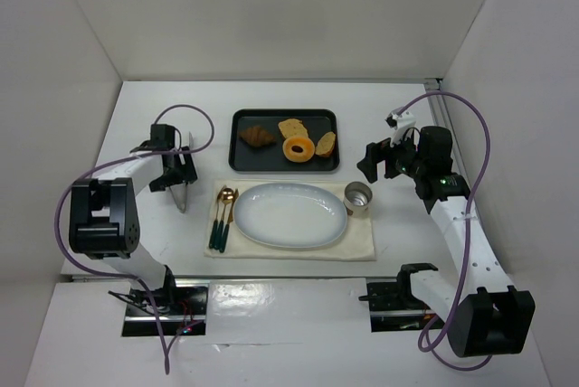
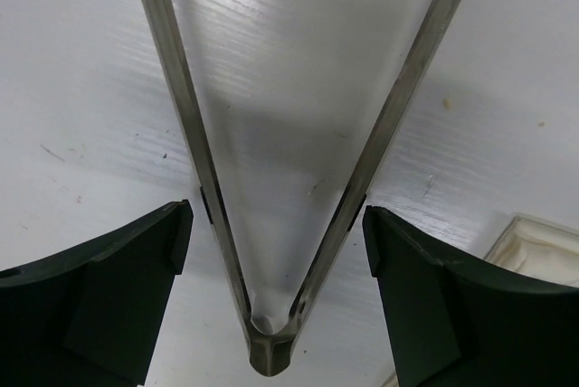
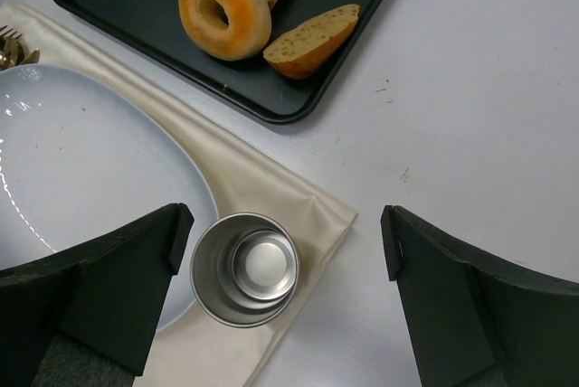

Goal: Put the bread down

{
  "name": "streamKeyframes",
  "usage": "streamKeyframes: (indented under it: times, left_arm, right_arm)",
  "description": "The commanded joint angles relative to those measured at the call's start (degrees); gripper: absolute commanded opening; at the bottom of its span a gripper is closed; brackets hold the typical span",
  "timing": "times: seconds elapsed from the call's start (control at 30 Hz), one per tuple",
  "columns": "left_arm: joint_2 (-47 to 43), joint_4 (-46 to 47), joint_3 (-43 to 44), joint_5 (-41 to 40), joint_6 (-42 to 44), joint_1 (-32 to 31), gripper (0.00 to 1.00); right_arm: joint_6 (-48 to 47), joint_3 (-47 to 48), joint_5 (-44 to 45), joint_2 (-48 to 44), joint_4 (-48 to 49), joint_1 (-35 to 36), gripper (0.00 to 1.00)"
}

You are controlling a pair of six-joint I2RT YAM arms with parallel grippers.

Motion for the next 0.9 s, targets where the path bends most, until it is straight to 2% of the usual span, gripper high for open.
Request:
streamKeyframes:
  times: [0.0,0.63,0.73,0.87]
  left_arm:
    - [0.83,1.19,2.47,2.21,1.24,0.09,0.94]
    - [5.75,-1.0,3.53,3.89,1.77,0.62,0.86]
    - [6.37,-1.0,3.53,4.5,1.77,0.62,0.81]
    - [5.85,-1.0,4.05,4.5,1.77,0.62,0.63]
  right_arm:
    - [-0.13,-0.1,-1.14,-1.36,0.17,-0.14,1.0]
    - [-0.13,-0.1,-1.14,-1.89,0.17,-0.14,1.0]
    - [-0.13,-0.1,-1.14,-2.42,0.17,-0.14,1.0]
    - [-0.13,-0.1,-1.14,-2.42,0.17,-0.14,1.0]
